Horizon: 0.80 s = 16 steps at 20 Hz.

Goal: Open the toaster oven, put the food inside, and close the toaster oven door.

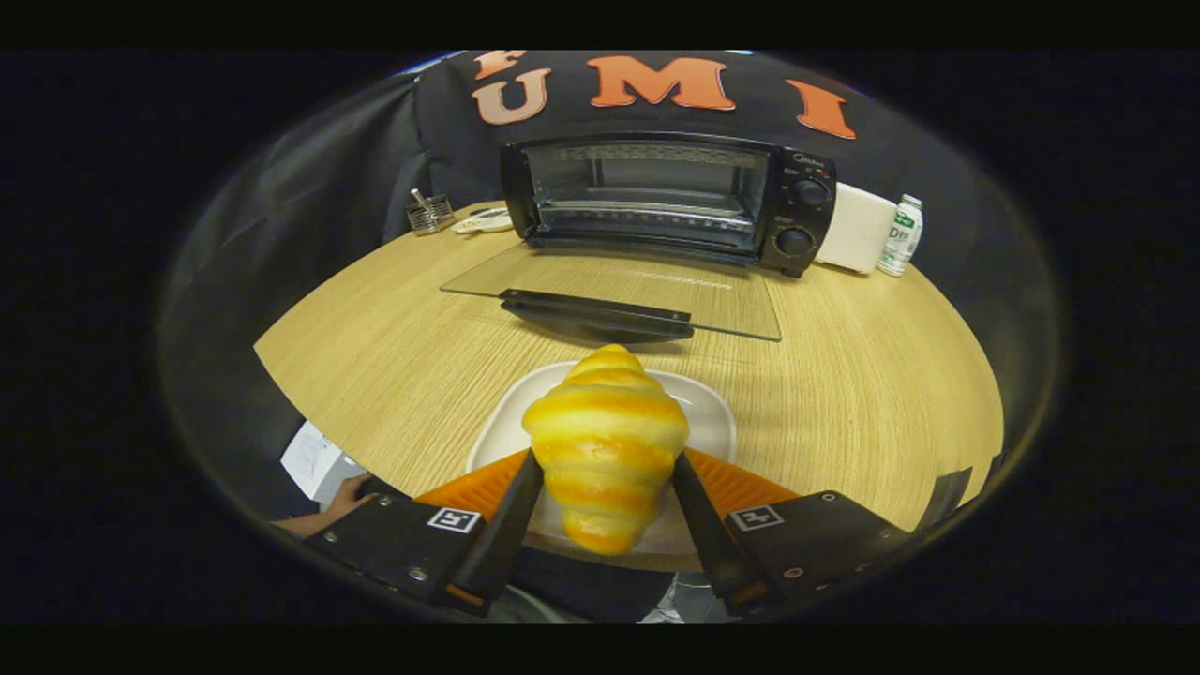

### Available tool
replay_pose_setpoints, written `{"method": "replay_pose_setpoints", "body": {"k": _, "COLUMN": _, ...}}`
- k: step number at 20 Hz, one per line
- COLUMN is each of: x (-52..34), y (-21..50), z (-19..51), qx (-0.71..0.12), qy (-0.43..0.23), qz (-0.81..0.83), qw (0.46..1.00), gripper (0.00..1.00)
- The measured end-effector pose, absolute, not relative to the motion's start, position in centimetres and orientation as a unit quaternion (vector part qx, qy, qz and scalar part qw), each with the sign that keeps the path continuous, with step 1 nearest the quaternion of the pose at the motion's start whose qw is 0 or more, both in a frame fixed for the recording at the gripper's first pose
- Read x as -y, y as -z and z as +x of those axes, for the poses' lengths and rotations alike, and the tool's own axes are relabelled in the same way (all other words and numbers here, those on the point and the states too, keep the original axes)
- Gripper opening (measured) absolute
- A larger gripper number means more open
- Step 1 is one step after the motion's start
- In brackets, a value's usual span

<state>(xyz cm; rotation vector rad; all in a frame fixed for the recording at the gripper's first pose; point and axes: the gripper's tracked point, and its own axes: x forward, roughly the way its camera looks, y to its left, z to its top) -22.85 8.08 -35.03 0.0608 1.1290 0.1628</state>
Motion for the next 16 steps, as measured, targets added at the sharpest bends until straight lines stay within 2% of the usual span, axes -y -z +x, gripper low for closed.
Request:
{"method": "replay_pose_setpoints", "body": {"k": 3, "x": -7.8, "y": 33.8, "z": -21.7, "qx": -0.512, "qy": -0.075, "qz": 0.052, "qw": 0.854, "gripper": 0.73}}
{"method": "replay_pose_setpoints", "body": {"k": 16, "x": -10.3, "y": 28.1, "z": -13.9, "qx": -0.376, "qy": -0.110, "qz": 0.279, "qw": 0.877, "gripper": 0.72}}
